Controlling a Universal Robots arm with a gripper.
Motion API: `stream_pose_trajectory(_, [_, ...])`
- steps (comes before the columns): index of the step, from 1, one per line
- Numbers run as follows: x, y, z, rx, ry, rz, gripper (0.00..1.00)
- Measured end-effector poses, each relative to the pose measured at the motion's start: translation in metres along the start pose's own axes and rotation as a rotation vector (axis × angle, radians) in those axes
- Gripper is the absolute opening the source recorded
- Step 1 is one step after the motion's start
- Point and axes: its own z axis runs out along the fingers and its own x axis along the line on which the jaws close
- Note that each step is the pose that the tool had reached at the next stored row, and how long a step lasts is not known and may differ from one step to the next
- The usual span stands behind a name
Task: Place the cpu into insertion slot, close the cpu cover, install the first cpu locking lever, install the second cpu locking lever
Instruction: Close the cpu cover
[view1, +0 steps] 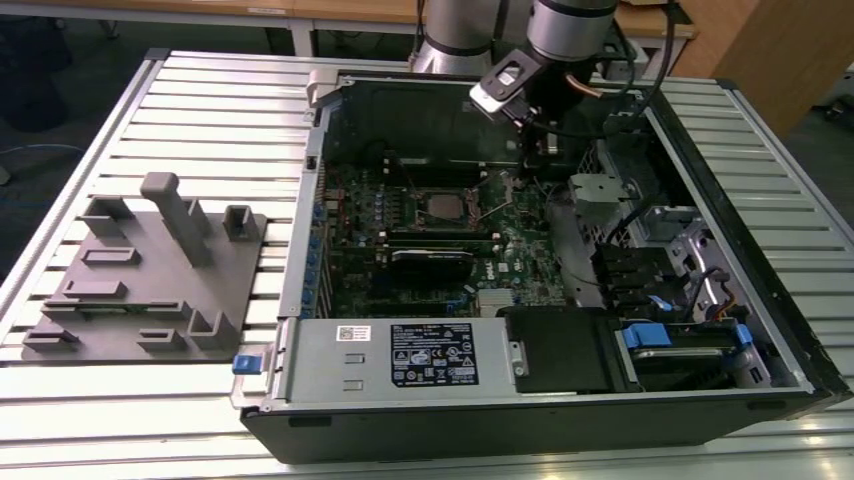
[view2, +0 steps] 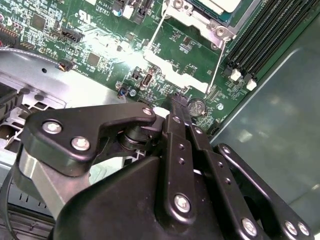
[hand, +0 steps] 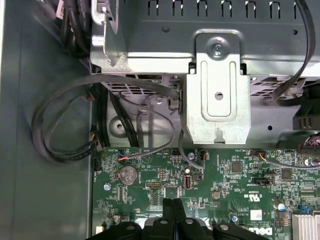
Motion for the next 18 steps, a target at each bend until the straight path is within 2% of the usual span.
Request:
stream_pose_trajectory(3, [0.0, 0.0002, 0.0022, 0.0001, -0.0003, 0.004, 0.11])
stream_pose_trajectory(14, [0.0001, 0.0013, 0.0029, 0.0009, -0.0003, 0.005, 0.11])
stream_pose_trajectory(18, [0.0002, 0.0014, 0.0054, 0.001, -0.0008, 0.005, 0.11])
